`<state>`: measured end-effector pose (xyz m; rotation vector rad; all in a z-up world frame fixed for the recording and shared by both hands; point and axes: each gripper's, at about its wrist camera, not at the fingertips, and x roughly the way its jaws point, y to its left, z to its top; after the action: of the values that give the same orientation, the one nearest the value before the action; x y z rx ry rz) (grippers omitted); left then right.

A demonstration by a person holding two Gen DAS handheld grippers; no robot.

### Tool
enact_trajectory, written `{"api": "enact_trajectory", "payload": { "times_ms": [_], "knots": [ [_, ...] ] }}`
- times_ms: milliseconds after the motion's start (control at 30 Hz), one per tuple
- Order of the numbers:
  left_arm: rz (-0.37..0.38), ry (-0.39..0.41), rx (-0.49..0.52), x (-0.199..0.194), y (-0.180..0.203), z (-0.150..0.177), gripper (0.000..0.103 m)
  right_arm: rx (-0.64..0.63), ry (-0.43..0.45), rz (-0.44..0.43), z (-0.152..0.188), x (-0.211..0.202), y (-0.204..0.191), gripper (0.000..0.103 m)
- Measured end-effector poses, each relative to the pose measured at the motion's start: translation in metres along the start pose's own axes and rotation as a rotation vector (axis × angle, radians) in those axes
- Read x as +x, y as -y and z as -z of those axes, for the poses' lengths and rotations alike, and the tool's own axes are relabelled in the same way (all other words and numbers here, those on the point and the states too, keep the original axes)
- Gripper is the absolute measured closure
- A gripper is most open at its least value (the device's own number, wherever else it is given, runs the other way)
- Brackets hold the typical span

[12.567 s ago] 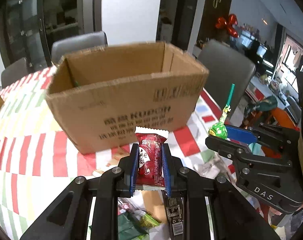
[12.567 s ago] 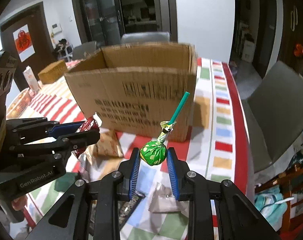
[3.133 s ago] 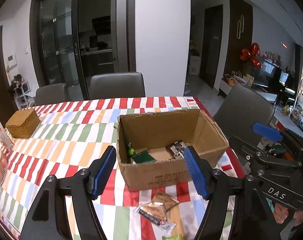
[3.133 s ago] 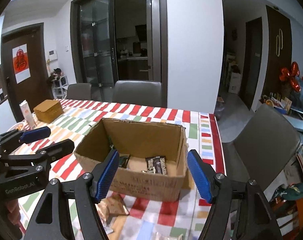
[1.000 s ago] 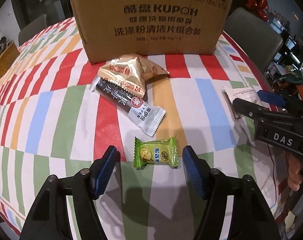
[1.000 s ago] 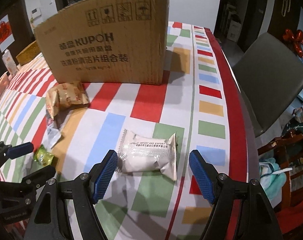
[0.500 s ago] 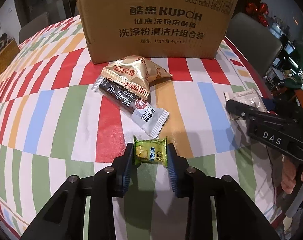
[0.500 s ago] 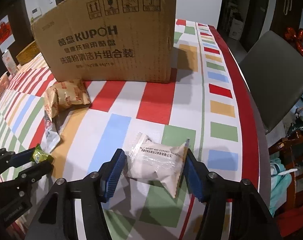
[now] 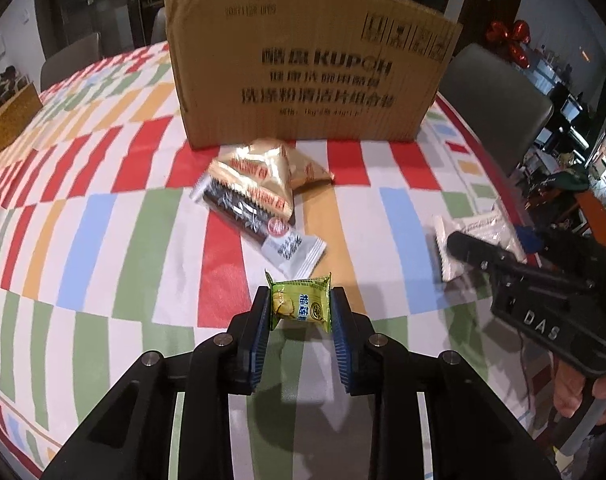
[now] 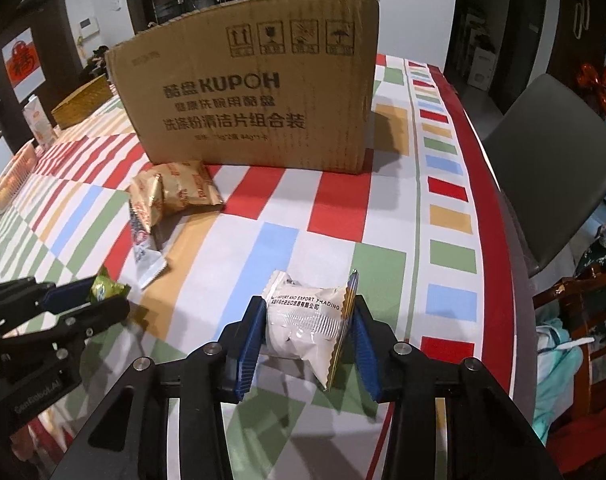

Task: Organize snacks
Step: 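Grasp the yellow-green candy with the left gripper while the right grasps the white pastry pack, then carry both snacks over the cardboard box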

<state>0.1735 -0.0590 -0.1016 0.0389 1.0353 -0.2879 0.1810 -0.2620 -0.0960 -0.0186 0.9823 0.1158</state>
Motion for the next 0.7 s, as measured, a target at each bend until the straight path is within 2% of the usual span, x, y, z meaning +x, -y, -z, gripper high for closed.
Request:
{"api": "enact_trajectory", "payload": {
  "times_ms": [267, 700],
  "knots": [
    [0.010, 0.085, 0.007, -0.030, 0.000, -0.010, 0.074, -0.007, 0.053, -0.020, -0.007, -0.024, -0.008, 0.060],
    [0.018, 0.225, 0.030, -0.075, -0.004, -0.038, 0.074, -0.046, 0.202, -0.021, -0.037, -0.071, -0.027, 0.060]
  ]
}}
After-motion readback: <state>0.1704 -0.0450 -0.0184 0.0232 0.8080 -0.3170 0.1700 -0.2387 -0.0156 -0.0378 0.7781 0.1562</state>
